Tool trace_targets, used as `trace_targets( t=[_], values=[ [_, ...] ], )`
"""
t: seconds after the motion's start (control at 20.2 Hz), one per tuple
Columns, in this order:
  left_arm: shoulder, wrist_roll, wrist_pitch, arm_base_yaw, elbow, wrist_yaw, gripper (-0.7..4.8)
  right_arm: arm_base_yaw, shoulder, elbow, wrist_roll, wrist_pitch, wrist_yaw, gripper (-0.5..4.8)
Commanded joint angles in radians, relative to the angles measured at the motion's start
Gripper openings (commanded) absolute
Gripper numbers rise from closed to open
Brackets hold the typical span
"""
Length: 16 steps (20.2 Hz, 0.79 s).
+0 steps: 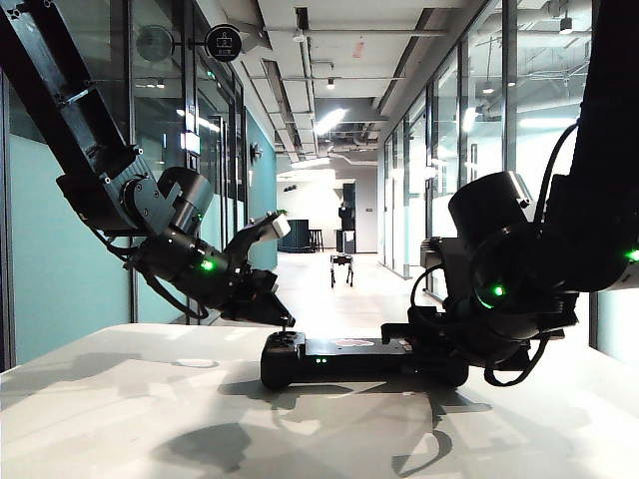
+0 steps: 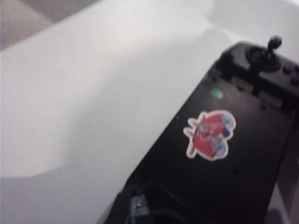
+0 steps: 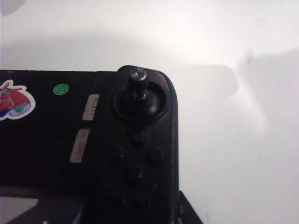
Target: Push the left joystick on the remote control sitting on the white table backward to make the robot dog back up in a straight line until it returns close to you.
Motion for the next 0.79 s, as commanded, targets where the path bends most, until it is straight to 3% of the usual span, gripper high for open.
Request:
trace_targets(
  t=[0.05, 0.79],
  values=[
    [-0.001, 0.040, -0.028, -0.002, 0.004, 0.011, -0.06, 0.000, -0.004, 0.004, 0.005, 0.017, 0.008, 1.98],
    [-0.001, 0.064, -0.051, -0.002, 0.004, 0.053, -0.06, 0.000, -0.004, 0.008, 0.005, 0.017, 0.008, 1.98]
  ],
)
